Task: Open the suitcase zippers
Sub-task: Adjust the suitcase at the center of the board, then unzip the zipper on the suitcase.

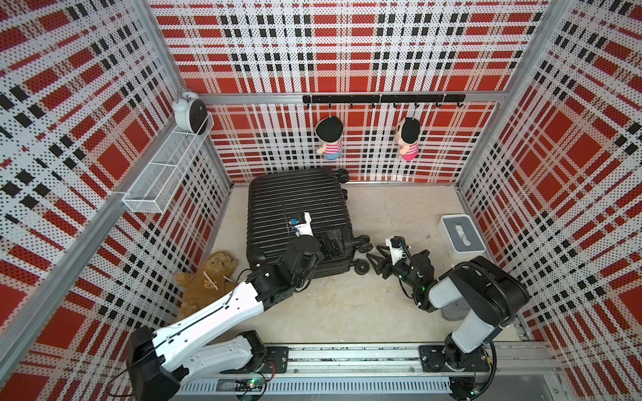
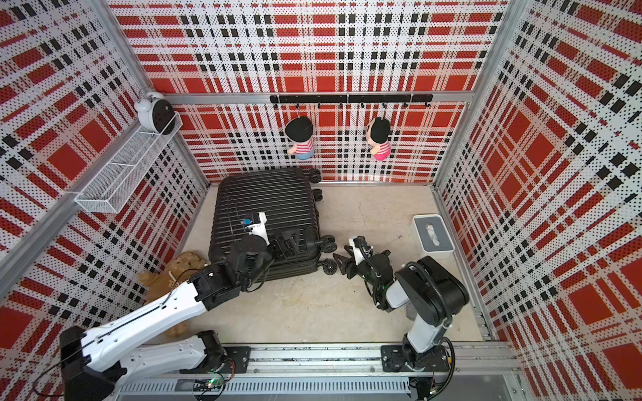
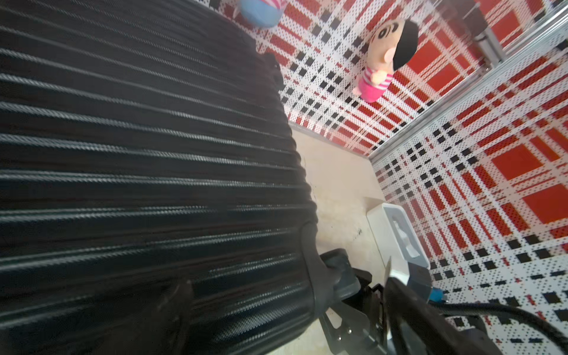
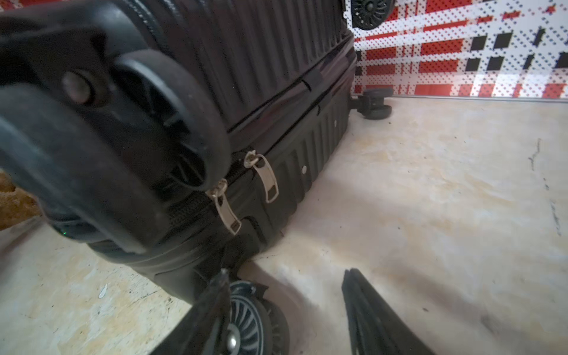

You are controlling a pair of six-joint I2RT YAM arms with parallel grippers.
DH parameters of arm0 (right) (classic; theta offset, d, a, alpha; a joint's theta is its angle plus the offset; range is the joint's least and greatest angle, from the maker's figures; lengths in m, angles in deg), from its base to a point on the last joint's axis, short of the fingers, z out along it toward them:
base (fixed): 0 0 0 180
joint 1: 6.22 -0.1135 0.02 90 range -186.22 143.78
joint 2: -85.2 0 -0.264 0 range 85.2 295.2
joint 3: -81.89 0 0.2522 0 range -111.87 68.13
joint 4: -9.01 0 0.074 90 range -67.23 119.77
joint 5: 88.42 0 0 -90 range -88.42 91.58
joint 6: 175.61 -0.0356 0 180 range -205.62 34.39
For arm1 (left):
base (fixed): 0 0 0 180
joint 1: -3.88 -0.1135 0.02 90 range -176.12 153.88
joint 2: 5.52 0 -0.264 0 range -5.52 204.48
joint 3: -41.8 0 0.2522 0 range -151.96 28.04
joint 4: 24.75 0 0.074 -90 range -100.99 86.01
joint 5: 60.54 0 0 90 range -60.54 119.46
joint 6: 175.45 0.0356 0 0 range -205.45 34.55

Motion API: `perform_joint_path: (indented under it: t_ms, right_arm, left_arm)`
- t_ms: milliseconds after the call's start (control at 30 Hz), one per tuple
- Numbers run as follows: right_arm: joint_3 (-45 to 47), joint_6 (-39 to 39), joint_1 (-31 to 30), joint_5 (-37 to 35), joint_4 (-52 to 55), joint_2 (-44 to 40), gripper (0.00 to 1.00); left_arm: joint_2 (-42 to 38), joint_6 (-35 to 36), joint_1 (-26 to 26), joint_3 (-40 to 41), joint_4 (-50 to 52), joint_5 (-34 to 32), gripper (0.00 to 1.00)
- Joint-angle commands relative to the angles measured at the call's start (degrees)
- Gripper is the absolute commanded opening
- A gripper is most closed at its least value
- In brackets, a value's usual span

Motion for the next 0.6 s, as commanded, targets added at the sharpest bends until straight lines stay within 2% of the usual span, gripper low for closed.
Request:
perform_joint_path:
  t_ms: [0, 100, 267, 567]
  right_arm:
    - [-1.15, 2.97, -0.99, 1.4, -10.72, 3.61, 0.62]
    - [-1.9, 5.31, -1.91, 1.67, -12.76, 5.87, 0.58]
    - [-2.13, 8.68, -2.99, 1.04, -15.79, 7.88, 0.53]
    - [-3.69, 15.96, -6.98, -4.02, -16.49, 10.31, 0.53]
  left_arm:
    - [0.5, -1.52, 0.87, 0.77, -3.41, -0.47, 0.98]
    - [-0.68, -1.78, -1.3, 2.66, -4.27, 0.84, 0.98]
    - [-4.56, -2.52, -7.92, 6.77, -5.76, 6.15, 0.98]
    - [-7.81, -2.09, -13.02, 8.36, -4.97, 8.09, 0.98]
